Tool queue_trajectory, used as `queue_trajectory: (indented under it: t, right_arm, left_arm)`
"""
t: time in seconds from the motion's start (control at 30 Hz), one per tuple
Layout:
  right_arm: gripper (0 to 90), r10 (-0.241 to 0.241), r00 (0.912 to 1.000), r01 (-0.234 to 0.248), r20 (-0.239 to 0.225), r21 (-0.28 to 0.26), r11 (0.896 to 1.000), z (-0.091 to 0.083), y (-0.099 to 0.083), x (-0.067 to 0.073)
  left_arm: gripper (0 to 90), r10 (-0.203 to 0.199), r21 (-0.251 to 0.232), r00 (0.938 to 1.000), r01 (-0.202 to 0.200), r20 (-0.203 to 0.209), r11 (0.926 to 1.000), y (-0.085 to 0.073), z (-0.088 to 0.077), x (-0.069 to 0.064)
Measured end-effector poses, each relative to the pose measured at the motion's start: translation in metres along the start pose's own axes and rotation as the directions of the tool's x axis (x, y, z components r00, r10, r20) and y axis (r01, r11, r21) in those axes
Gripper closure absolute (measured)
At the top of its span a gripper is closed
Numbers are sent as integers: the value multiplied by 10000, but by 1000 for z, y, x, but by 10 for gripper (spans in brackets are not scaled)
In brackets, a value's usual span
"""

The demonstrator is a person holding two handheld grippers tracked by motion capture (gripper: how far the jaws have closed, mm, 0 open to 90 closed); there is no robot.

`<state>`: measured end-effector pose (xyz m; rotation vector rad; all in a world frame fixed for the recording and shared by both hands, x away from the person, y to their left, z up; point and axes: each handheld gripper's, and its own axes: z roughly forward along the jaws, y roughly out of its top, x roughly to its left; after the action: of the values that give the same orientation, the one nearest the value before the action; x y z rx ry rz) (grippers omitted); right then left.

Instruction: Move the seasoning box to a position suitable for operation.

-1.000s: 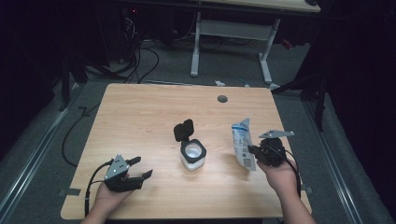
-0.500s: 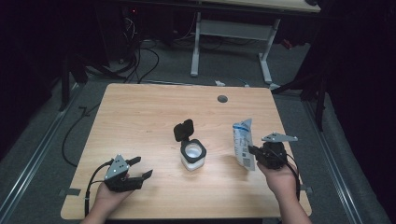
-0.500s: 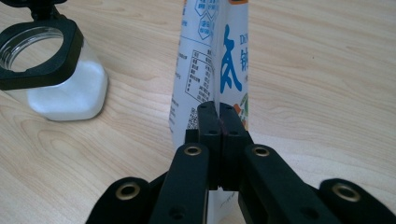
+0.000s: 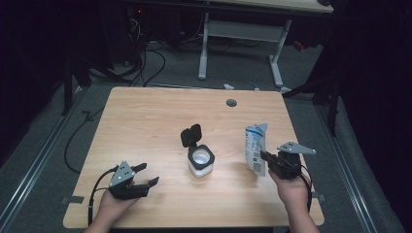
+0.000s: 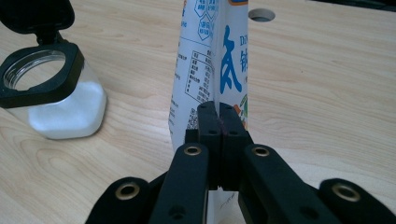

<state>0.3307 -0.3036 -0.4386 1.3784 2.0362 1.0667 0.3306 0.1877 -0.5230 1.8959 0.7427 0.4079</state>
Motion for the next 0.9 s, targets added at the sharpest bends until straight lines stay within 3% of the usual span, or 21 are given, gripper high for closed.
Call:
queue_trajectory:
  t: [0.1,0.47,0.9]
  right_arm:
    - [900,170,9999,-170,5,-277,9995,-1,-3,-1]
    - [900,126,9996,-103,253,-894,9959,5,-12,-3]
    - [900,393,9986,-326,343,-1788,9833,22,-16,-7]
  left_arm:
    - [291,-5,20,10000,5,6,10000,0,0,0]
    - [291,-4,29,10000,4,-3,10000,0,0,1]
    - [291,0,53,10000,0,-37,10000,-1,1,2]
